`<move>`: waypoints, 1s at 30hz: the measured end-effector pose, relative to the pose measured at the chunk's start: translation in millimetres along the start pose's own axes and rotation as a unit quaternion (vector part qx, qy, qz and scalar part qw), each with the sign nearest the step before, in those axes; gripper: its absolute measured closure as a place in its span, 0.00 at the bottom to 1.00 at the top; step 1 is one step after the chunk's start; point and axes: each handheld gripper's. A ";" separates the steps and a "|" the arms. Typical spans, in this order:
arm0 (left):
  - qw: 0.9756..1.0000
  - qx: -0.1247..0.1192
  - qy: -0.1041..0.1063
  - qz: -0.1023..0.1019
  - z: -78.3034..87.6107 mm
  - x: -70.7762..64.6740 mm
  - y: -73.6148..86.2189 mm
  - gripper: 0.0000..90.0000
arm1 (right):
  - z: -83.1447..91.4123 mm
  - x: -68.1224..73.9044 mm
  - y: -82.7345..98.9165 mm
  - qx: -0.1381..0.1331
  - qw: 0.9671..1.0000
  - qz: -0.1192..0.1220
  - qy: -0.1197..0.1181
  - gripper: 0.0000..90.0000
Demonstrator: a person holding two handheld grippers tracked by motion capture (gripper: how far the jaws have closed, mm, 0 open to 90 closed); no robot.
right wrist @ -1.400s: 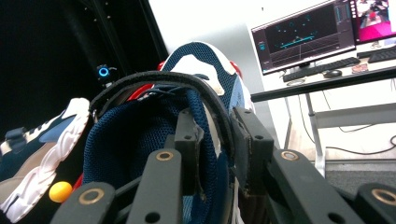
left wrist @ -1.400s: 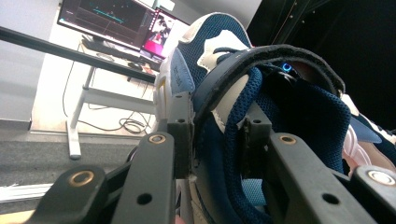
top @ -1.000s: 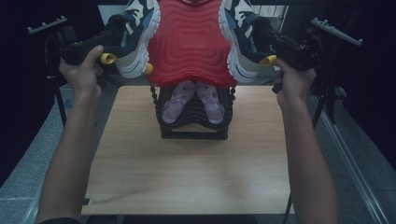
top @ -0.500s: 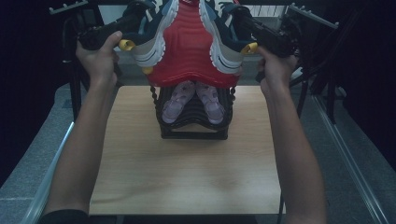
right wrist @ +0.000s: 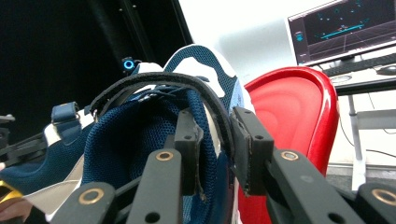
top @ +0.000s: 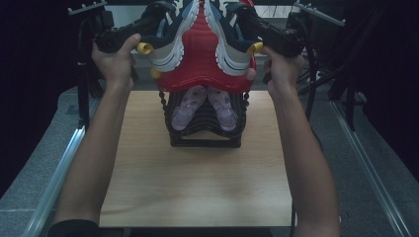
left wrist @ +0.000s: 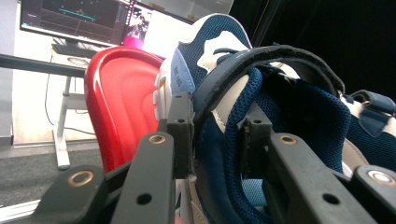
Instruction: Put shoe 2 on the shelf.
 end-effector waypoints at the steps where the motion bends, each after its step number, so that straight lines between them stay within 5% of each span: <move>1: 1.000 0.001 0.000 -0.001 -1.6 -1.2 0.5 0.79 | 0.0 0.0 0.0 0.000 1.000 0.000 0.000 0.82; 15: 0.999 0.027 -0.028 -0.031 -26.1 -12.1 14.7 0.79 | -17.6 -6.0 10.4 0.000 0.999 0.021 0.043 0.82; 24: 0.997 0.050 -0.043 -0.046 -35.0 -10.7 32.2 0.78 | -27.8 -7.7 22.6 0.021 0.995 0.062 0.075 0.81; 30: 0.996 0.037 -0.039 -0.066 -33.4 -13.3 37.5 0.75 | -29.9 -2.8 29.9 0.020 0.991 0.105 0.082 0.79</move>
Point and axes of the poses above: each handheld gripper's, and its own axes: z roughly backward along the jaws, y roughly out of its underside, x roughly to its left, and after that the axes turned 12 degrees about -z, right-handed
